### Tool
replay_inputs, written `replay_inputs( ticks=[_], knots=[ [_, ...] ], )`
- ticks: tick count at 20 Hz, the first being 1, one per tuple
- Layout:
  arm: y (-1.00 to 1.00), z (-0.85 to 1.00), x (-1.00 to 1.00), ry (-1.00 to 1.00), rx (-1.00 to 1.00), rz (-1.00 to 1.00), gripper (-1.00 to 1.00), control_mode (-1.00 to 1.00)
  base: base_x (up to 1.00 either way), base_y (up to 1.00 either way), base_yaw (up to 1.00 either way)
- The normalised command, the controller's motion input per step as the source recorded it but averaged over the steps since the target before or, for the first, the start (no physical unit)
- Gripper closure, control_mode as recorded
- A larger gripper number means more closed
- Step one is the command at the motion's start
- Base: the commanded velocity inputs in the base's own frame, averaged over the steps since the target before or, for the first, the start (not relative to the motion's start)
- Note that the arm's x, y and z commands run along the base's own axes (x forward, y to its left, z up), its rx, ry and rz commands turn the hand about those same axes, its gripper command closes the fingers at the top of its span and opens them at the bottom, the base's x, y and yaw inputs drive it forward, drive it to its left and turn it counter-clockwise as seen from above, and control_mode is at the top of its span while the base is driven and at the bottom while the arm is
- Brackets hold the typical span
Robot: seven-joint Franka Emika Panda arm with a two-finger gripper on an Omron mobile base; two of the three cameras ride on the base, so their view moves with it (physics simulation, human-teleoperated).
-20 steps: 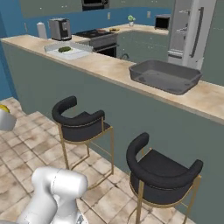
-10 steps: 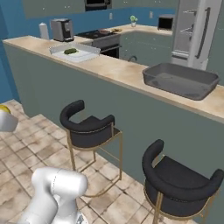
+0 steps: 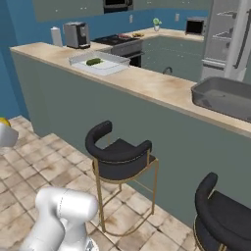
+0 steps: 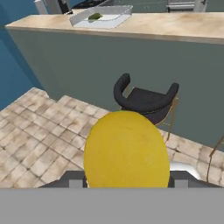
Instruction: Place the cold items (lemon and cucumber) from the fridge in one tupperware on the dining counter. Place the warm items (kebab skewer and hot dog) in the stove area in another tupperware.
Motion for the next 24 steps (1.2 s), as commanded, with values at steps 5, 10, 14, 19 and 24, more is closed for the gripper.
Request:
replay_inputs(
  ticks=[5, 10, 14, 19, 24],
  knots=[
    [0.00, 0.00, 0.00, 0.00, 0.00, 0.00, 1.00, 1.00, 0.19, 0.52, 0.00],
    [0.00, 0.00, 0.00, 0.00, 0.00, 0.00, 1.00, 1.00, 0.28, 0.64, -0.06],
    [0.00, 0.00, 0.00, 0.00, 0.00, 0.00, 1.00, 1.00, 0.44, 0.78, -0.35],
    [0.00, 0.00, 0.00, 0.00, 0.00, 0.00, 1.00, 1.00, 0.35, 0.28, -0.34],
    [0.00, 0.00, 0.00, 0.00, 0.00, 0.00, 1.00, 1.00, 0.39, 0.45, -0.41]
  ],
)
